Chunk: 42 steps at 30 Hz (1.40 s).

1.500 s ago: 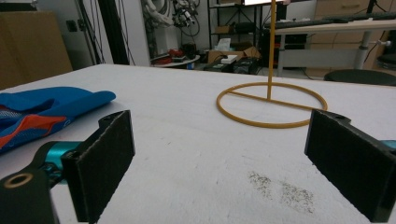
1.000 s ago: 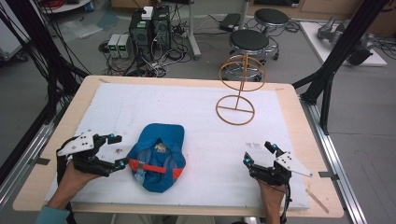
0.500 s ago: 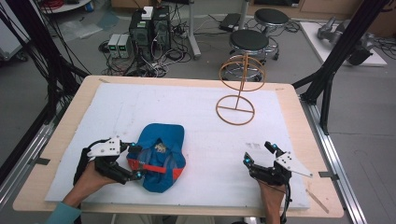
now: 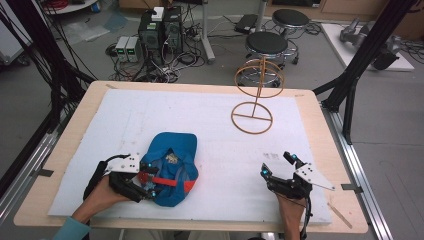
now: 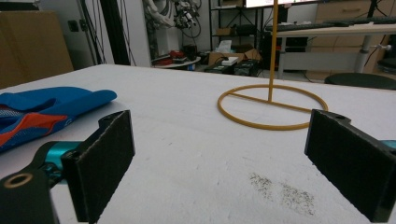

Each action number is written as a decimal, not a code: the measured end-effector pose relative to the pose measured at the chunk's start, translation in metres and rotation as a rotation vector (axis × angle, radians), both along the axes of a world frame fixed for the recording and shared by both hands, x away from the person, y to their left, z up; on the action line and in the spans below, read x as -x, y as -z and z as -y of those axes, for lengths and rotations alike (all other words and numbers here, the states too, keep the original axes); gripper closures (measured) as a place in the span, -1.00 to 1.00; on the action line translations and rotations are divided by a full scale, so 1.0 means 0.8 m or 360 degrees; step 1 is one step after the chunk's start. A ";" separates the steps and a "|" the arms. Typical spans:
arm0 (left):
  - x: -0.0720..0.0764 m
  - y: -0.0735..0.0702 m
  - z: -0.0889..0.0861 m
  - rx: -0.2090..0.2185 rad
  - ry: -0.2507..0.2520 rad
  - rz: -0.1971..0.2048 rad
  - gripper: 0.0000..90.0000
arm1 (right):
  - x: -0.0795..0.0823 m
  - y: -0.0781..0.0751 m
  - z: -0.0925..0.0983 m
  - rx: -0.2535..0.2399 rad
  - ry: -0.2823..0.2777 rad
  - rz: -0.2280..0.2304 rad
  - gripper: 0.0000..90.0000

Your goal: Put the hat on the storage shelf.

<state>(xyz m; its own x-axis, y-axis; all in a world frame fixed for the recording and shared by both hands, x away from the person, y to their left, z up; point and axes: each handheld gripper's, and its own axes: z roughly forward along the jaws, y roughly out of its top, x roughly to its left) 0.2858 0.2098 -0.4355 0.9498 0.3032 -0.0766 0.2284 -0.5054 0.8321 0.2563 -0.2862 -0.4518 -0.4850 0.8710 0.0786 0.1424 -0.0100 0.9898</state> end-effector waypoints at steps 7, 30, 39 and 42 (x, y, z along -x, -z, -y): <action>0.006 0.007 -0.010 -0.0010 -0.0033 -0.0020 -0.24 | 0.001 0.000 0.000 -0.0007 0.0004 -0.0001 -0.84; 0.020 0.005 -0.026 -0.0025 -0.0064 -0.0070 0.74 | 0.001 0.000 -0.001 0.0007 0.0014 0.0010 -0.84; 0.024 -0.022 -0.017 0.0156 -0.0078 -0.0004 0.76 | 0.001 0.000 -0.001 0.0005 0.0014 0.0010 -0.84; 0.024 -0.036 -0.011 0.0231 -0.0086 0.0025 0.76 | 0.001 0.000 -0.001 0.0000 0.0016 0.0005 -0.84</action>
